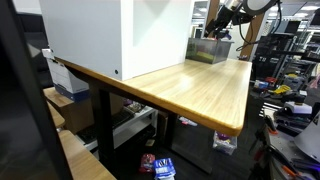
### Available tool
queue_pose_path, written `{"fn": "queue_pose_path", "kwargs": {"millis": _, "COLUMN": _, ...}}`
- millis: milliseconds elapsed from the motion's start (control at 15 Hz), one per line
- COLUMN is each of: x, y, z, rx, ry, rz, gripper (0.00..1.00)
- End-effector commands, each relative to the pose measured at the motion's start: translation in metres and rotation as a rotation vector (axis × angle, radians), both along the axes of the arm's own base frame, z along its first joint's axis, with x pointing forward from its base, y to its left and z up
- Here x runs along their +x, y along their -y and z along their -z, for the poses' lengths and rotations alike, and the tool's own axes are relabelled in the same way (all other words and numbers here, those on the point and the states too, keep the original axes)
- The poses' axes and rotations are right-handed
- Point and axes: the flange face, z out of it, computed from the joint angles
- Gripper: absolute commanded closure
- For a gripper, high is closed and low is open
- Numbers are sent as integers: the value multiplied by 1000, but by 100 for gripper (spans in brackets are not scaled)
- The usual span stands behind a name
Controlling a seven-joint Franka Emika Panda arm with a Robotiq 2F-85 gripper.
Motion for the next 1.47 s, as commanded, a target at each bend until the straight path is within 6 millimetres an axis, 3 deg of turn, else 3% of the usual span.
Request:
{"fn": "queue_pose_path", "kwargs": {"millis": 0, "x": -5, "y": -11, "z": -26, "rx": -25, "ry": 29, "rz": -15, "gripper": 0}}
{"fn": "queue_pose_path", "kwargs": {"millis": 467, "x": -34, "y": -73, "z": -86, "rx": -81, "ry": 103, "rz": -156, "gripper": 0}}
{"fn": "queue_pose_path", "kwargs": {"millis": 933, "x": -56, "y": -93, "z": -104, "rx": -68, "ry": 152, "rz": -206, "gripper": 0}}
{"fn": "queue_pose_path", "kwargs": {"millis": 1400, "x": -73, "y": -96, "z": -113, "rx": -60, "ry": 202, "rz": -199, "gripper": 0}}
